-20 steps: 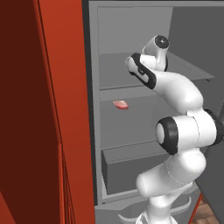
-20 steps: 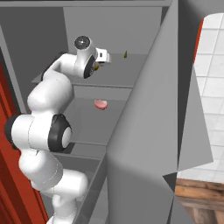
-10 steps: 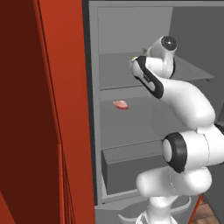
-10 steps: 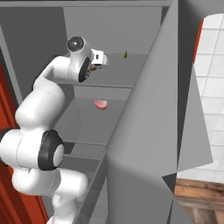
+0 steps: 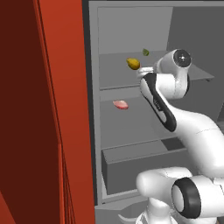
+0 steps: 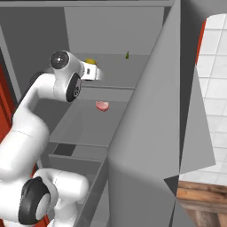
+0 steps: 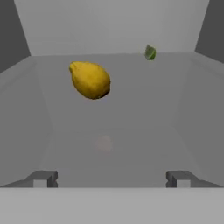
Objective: Transport the steak and lemon to the fridge. Place the steak on the rack containing meat and place the lemon on the rack containing the vegetable, ensuring meats and vegetables are on different racks.
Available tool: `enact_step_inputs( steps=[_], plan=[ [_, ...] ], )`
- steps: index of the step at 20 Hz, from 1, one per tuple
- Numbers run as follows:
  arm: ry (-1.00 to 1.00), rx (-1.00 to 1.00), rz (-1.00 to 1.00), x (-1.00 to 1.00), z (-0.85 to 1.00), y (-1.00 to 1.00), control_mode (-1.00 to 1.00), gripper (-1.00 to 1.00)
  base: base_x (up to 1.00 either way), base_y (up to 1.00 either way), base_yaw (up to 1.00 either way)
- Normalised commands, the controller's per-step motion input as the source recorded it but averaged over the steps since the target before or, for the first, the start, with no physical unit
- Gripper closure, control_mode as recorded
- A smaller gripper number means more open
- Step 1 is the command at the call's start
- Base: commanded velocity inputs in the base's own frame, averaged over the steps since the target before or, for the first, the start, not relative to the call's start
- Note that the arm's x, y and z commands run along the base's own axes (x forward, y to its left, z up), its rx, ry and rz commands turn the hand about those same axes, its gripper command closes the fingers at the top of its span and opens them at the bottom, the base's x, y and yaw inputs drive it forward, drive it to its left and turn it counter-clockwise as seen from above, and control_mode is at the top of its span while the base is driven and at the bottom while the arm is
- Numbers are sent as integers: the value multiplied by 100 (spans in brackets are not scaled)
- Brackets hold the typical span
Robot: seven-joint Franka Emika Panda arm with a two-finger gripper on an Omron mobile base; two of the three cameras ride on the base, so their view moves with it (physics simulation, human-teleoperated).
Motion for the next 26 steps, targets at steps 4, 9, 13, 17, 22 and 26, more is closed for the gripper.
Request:
enact_step_inputs(
  steps=[4, 9, 13, 17, 22, 26],
  plan=[
    [10, 3, -12, -100, 0, 0, -100, -100, 0, 0, 0],
    [13, 4, -6, -100, 0, 0, -100, -100, 0, 0, 0],
    [16, 10, 0, -100, 0, 0, -100, -100, 0, 0, 0],
    [8, 7, 0, -88, 0, 0, -100, -100, 0, 0, 0],
    [1, 0, 0, -57, 0, 9, -100, -100, 0, 0, 0],
    [0, 0, 0, -63, 0, 2, -100, -100, 0, 0, 0]
  ],
)
